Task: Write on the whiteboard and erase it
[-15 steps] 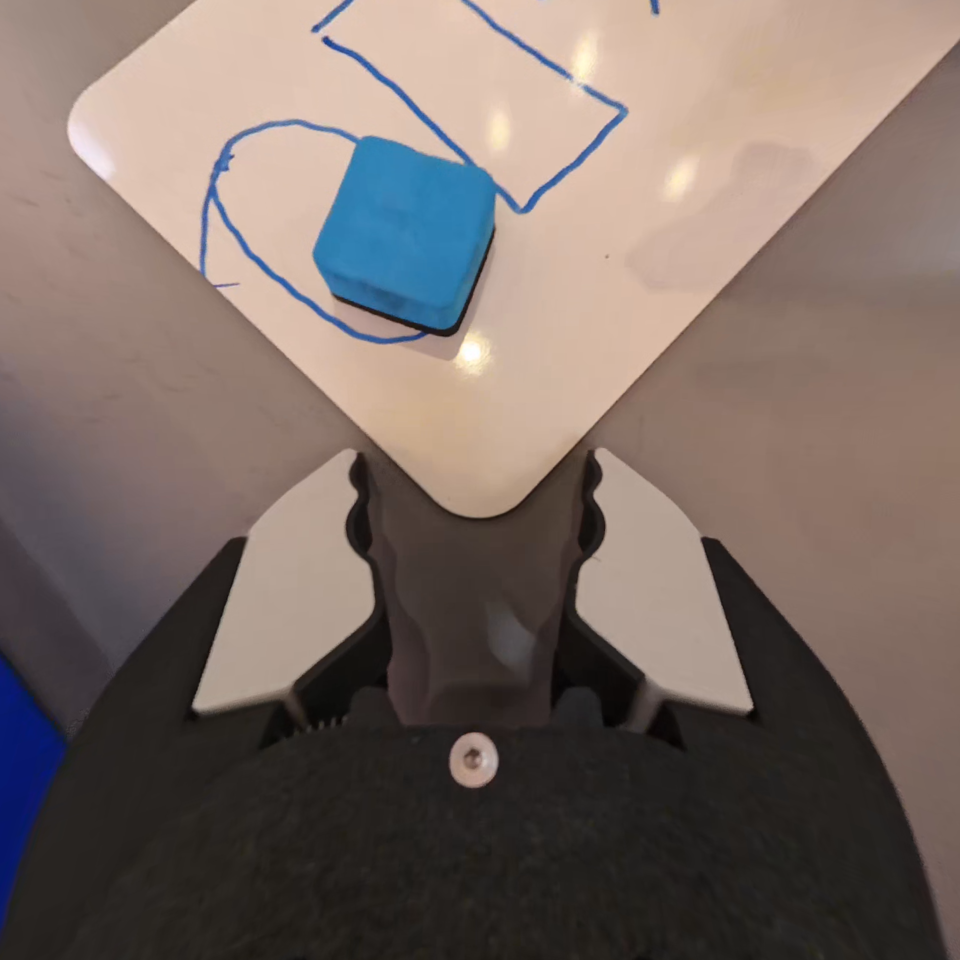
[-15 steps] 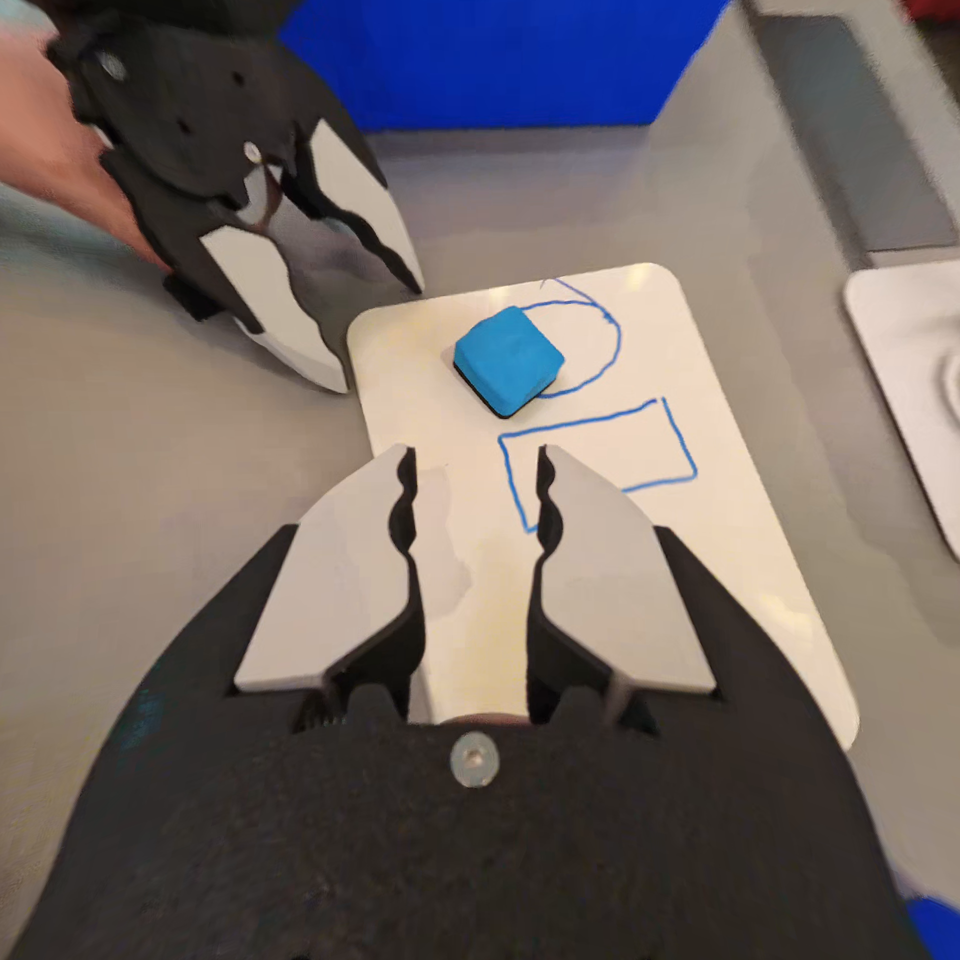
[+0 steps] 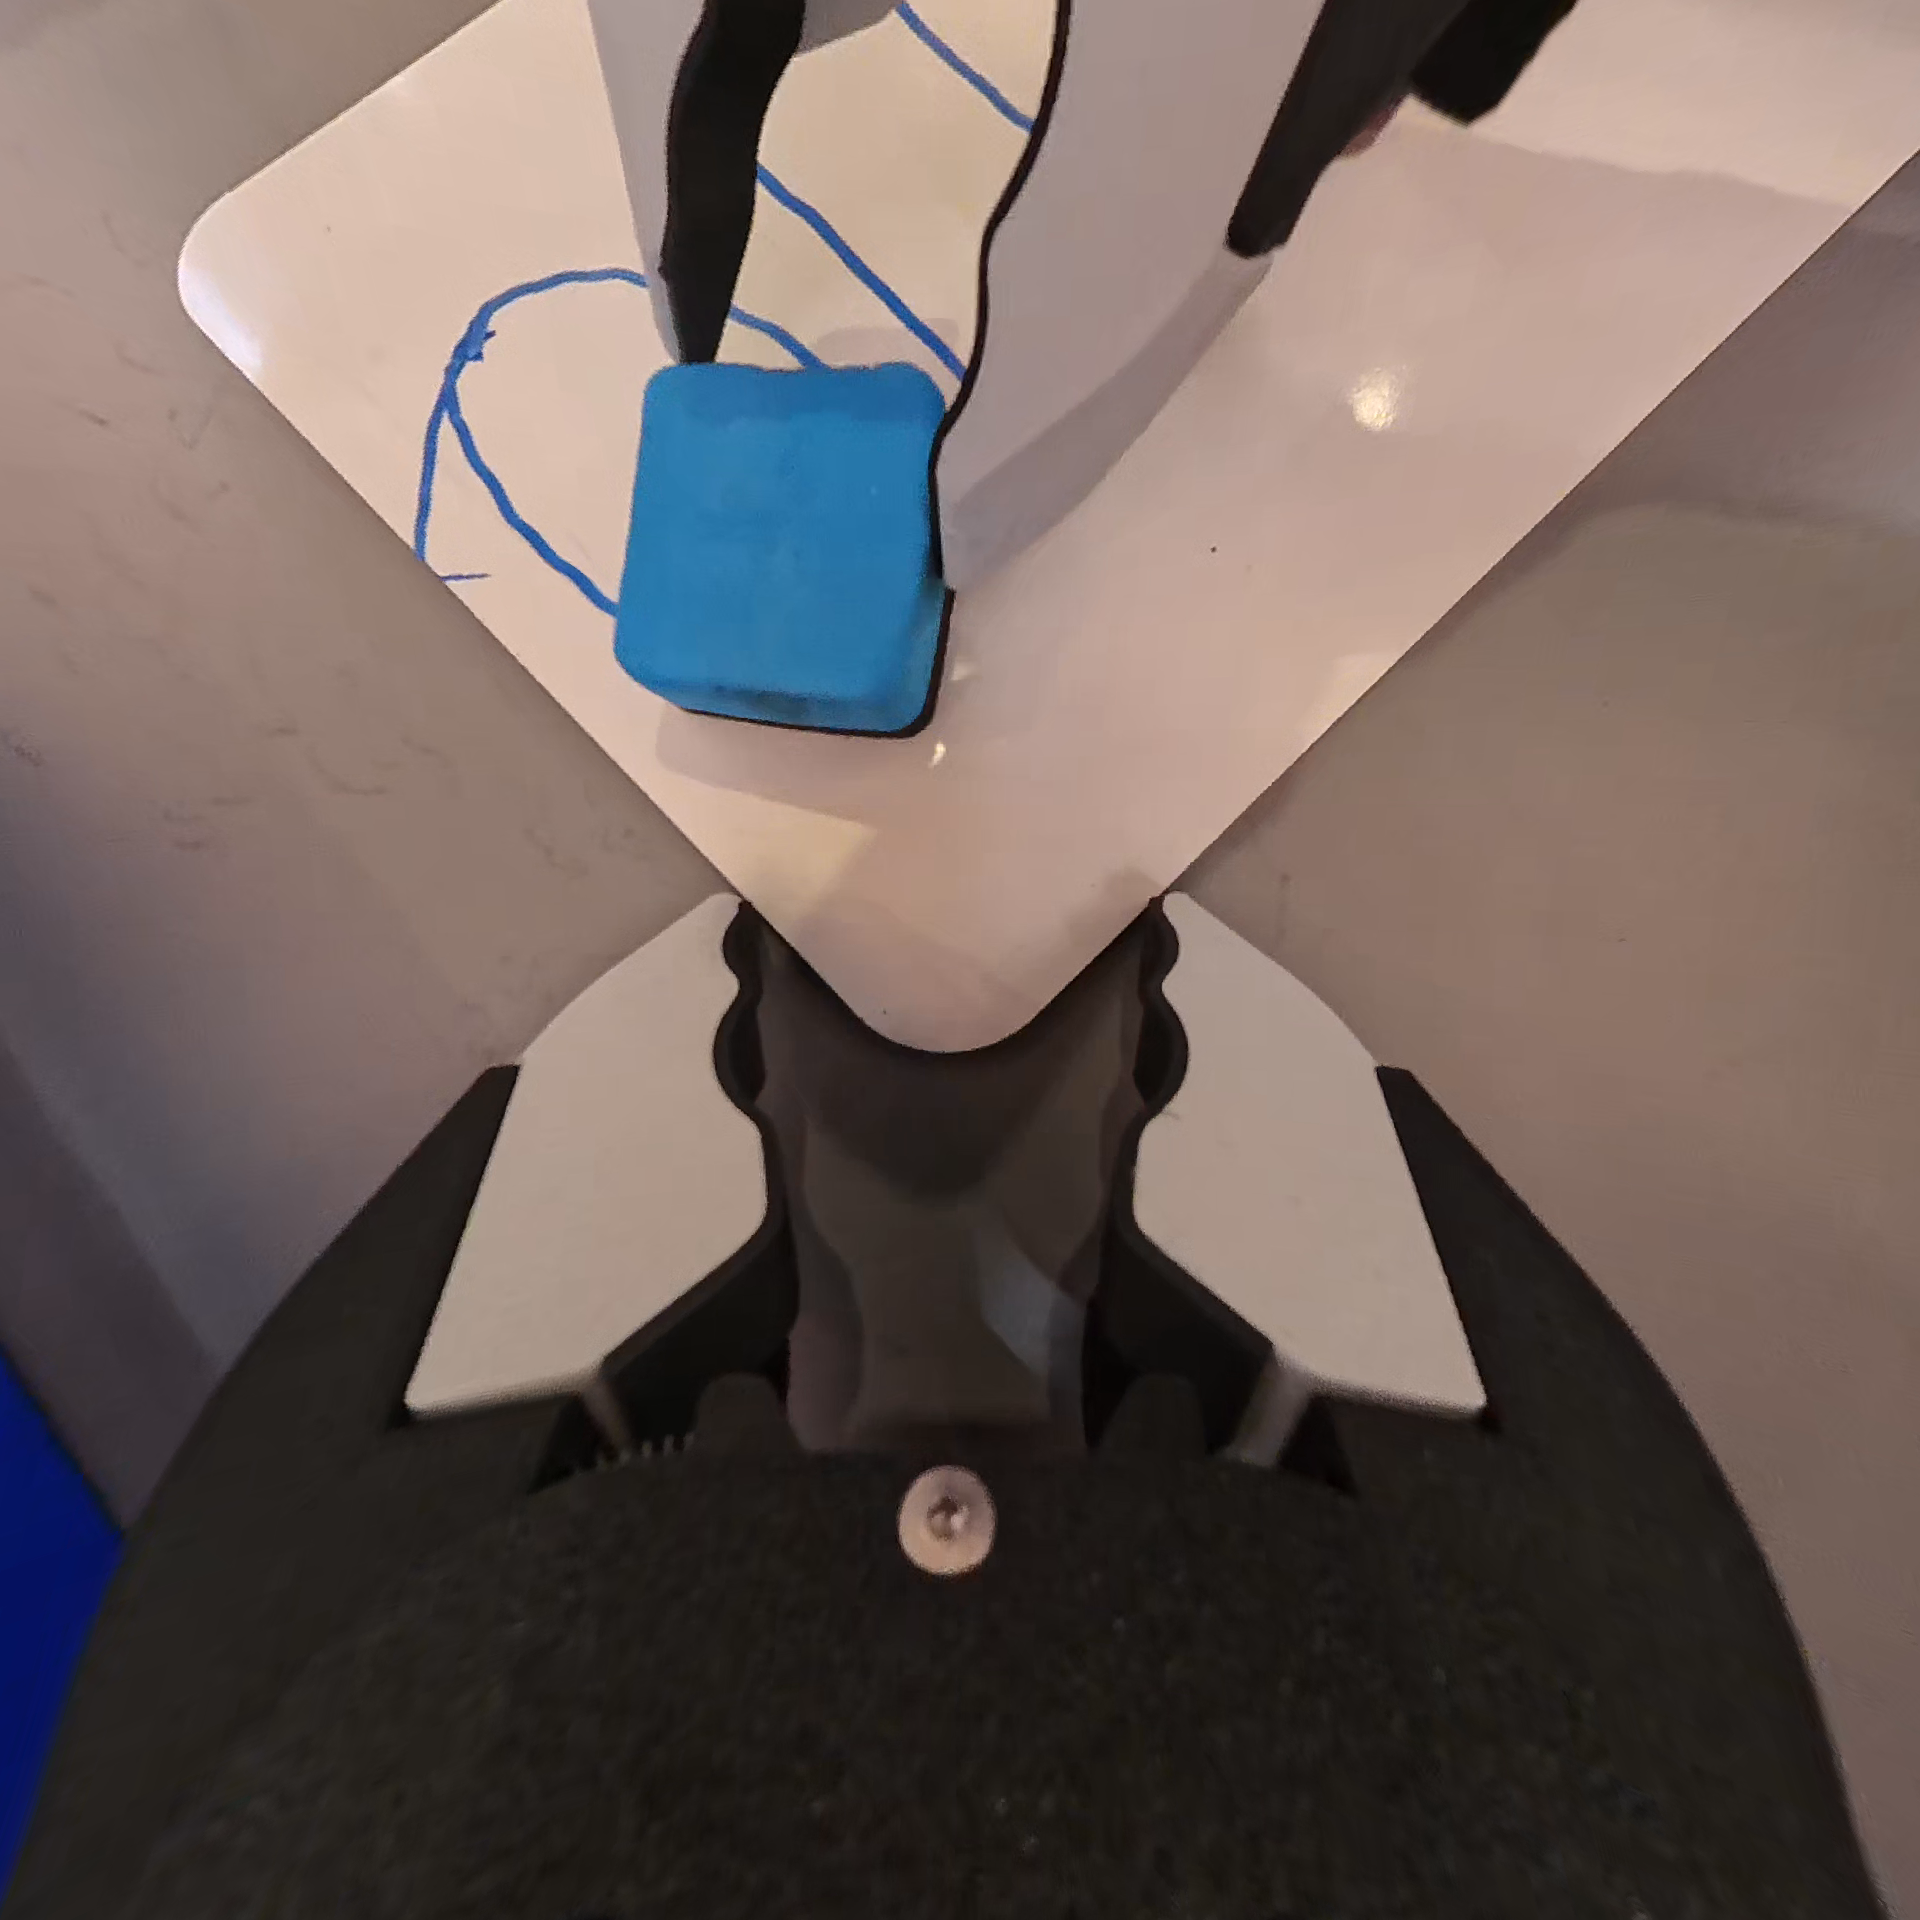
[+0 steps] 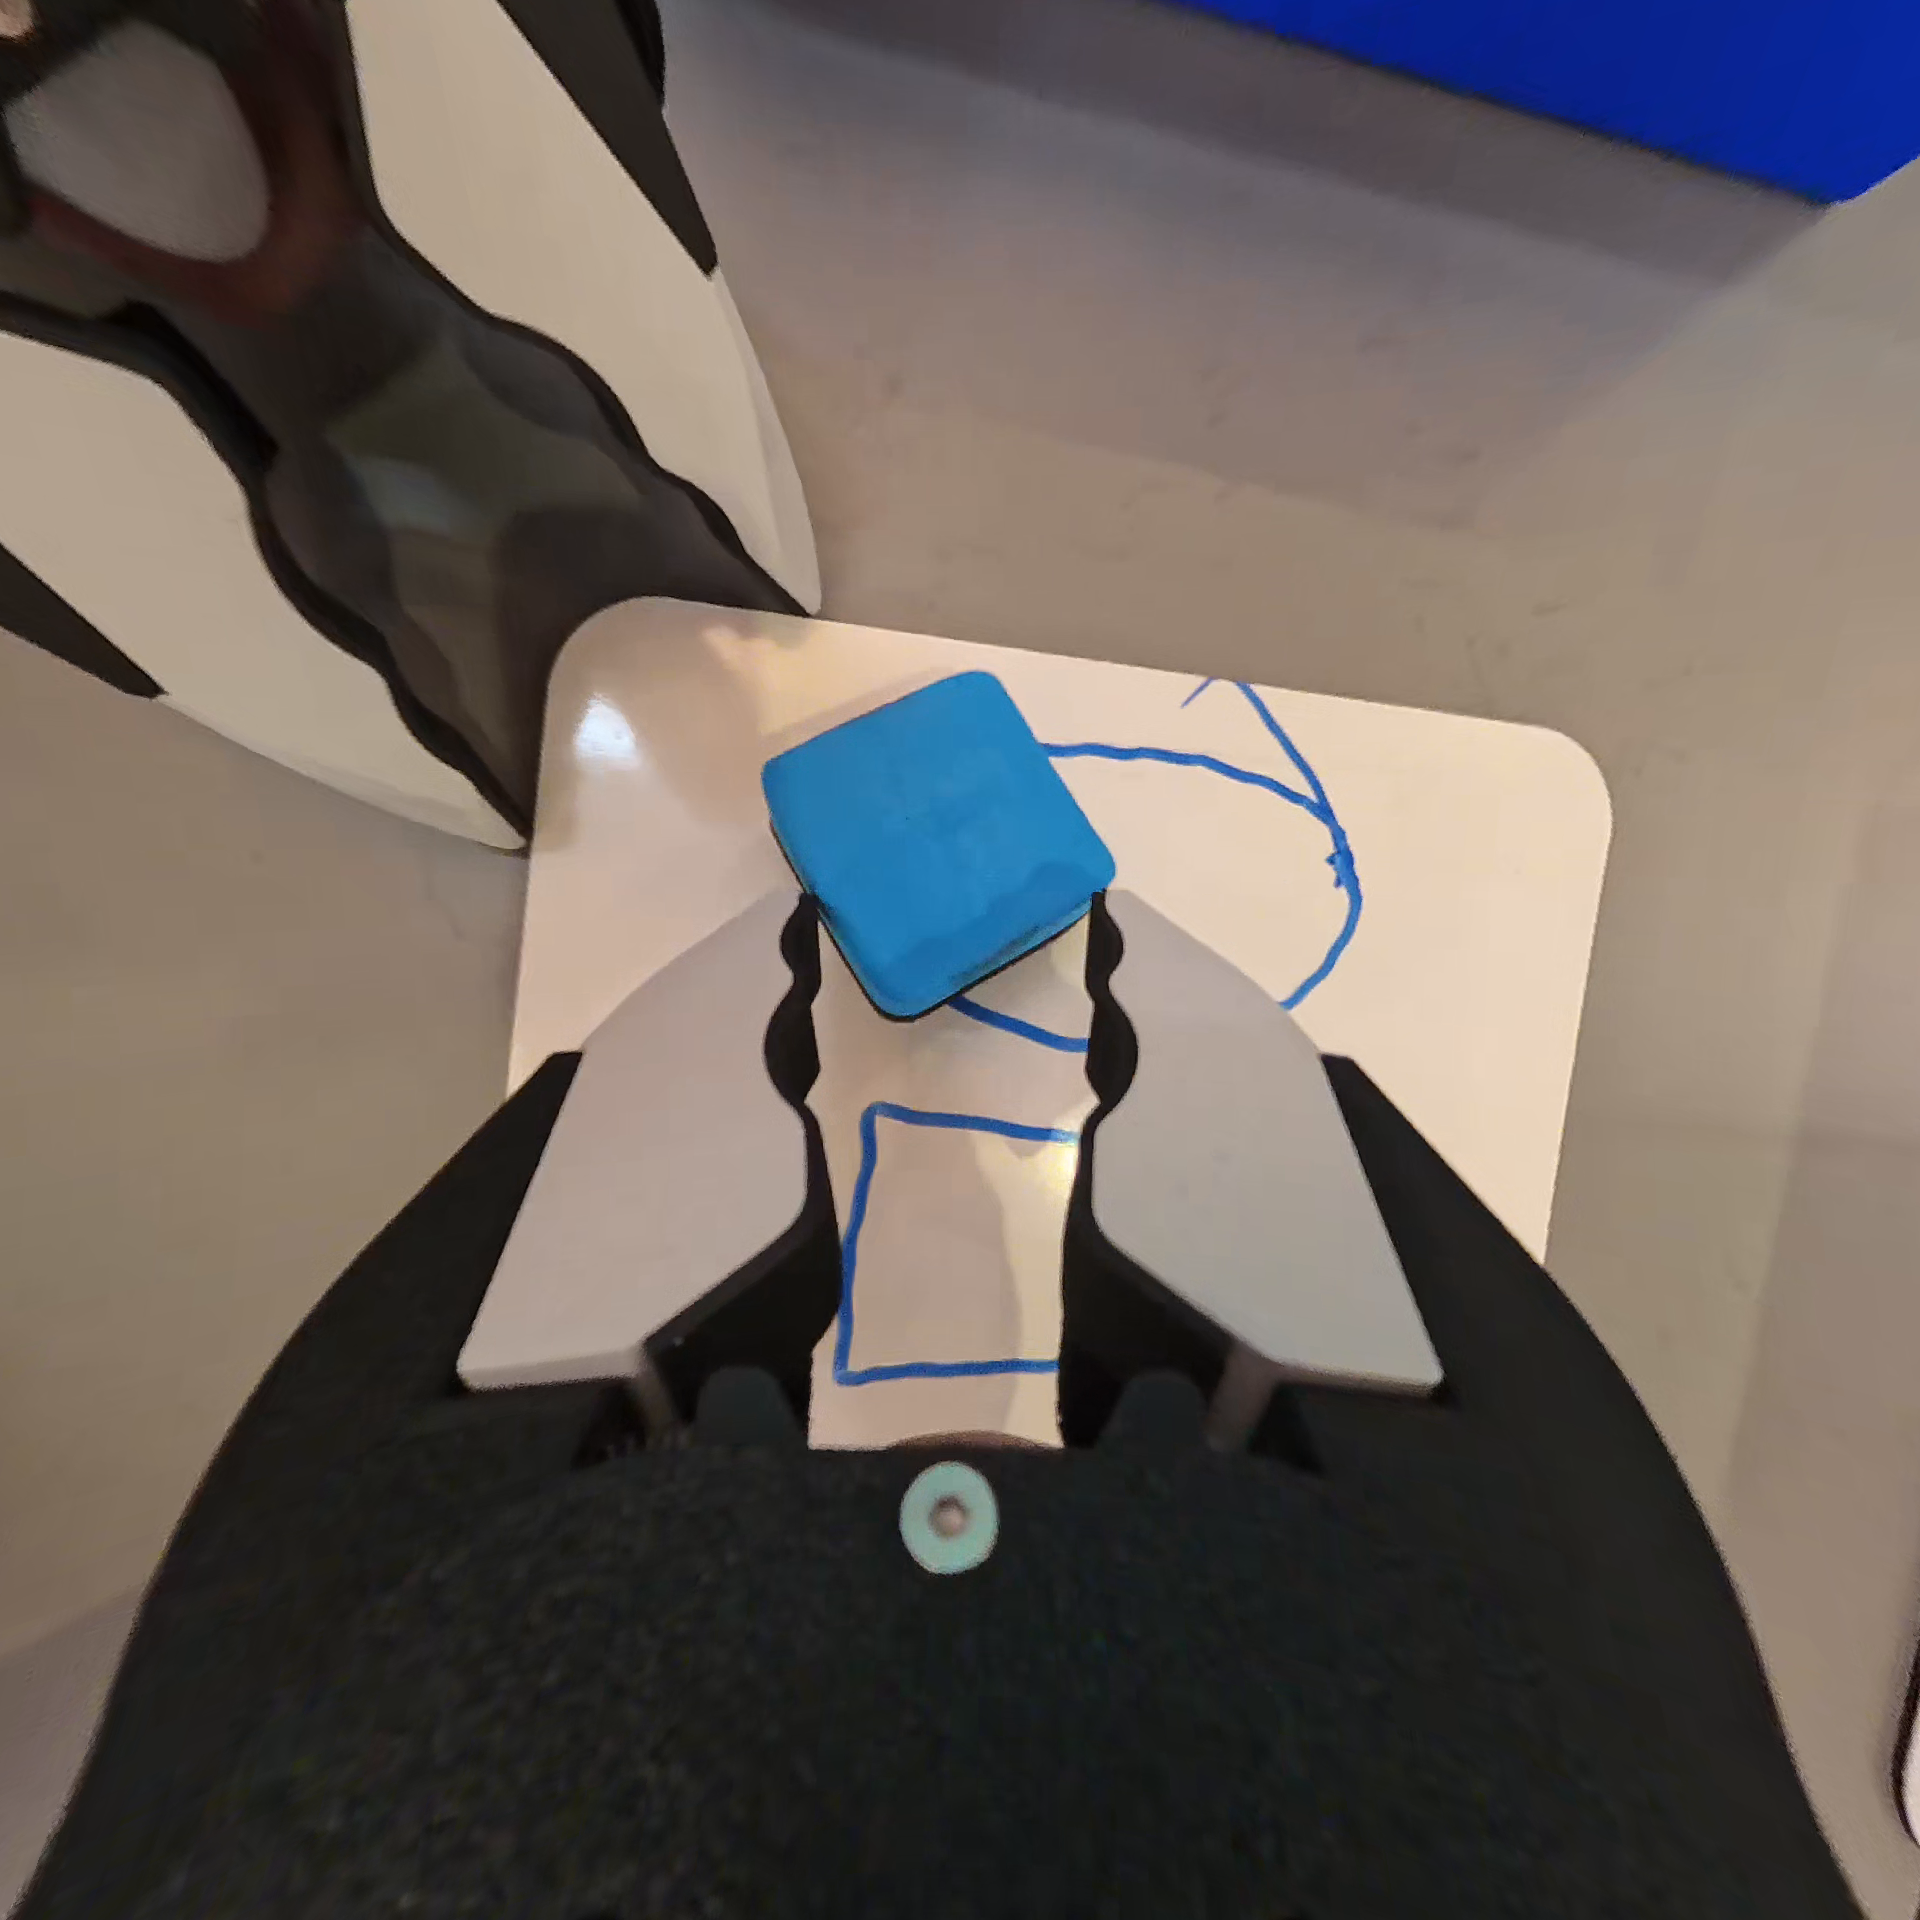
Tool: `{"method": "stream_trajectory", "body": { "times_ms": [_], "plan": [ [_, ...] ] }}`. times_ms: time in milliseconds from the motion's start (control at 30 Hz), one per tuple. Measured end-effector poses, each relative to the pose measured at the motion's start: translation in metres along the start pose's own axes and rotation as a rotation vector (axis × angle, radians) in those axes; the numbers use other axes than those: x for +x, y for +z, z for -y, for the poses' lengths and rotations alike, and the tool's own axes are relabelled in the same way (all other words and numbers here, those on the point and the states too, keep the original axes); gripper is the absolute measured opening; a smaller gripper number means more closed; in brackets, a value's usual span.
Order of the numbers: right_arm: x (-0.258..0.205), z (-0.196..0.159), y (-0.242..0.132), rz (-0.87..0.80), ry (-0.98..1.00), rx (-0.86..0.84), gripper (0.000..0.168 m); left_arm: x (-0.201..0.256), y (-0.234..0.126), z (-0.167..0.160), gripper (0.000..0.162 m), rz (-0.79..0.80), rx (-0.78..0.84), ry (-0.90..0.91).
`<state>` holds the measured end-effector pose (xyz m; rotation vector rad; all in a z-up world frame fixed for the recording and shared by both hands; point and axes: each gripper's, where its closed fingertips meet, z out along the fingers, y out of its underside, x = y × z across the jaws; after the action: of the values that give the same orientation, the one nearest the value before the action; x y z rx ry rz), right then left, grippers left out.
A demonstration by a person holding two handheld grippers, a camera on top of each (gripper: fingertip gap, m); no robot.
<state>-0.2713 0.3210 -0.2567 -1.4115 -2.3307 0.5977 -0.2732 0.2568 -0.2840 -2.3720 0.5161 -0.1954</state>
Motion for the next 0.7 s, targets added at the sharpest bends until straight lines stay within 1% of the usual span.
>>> {"method": "stream_trajectory", "body": {
  "times_ms": [100,167,200,333,467,533,633,700],
  "plan": [
    [-0.002,0.012,-0.012,-0.014,-0.019,0.048,0.048,0.0,0.0,0.0,0.069,0.004,0.01,-0.005],
    [-0.005,0.017,-0.021,0.007,-0.004,0.049,0.048,0.0,0.0,0.0,0.069,0.009,0.011,-0.01],
    [-0.006,0.015,-0.023,0.017,0.004,0.027,0.048,0.0,0.0,0.0,0.068,0.012,0.012,-0.012],
    [0.009,-0.001,-0.019,-0.05,0.016,-0.05,0.046,-0.001,-0.001,0.0,0.068,0.017,0.016,-0.018],
    [0.005,-0.018,-0.006,0.007,0.101,-0.064,0.051,-0.001,-0.001,0.0,0.067,0.017,0.015,-0.028],
    [0.002,-0.023,-0.008,0.015,0.112,-0.071,0.051,-0.001,-0.002,0.0,0.065,0.004,0.021,-0.047],
    [0.001,-0.002,-0.023,0.027,0.127,0.046,0.044,-0.002,-0.004,0.003,0.062,-0.039,0.045,-0.094],
    [0.002,0.015,-0.028,0.023,0.115,0.11,0.032,-0.003,-0.005,0.005,0.06,-0.058,0.064,-0.122]
  ]
}}
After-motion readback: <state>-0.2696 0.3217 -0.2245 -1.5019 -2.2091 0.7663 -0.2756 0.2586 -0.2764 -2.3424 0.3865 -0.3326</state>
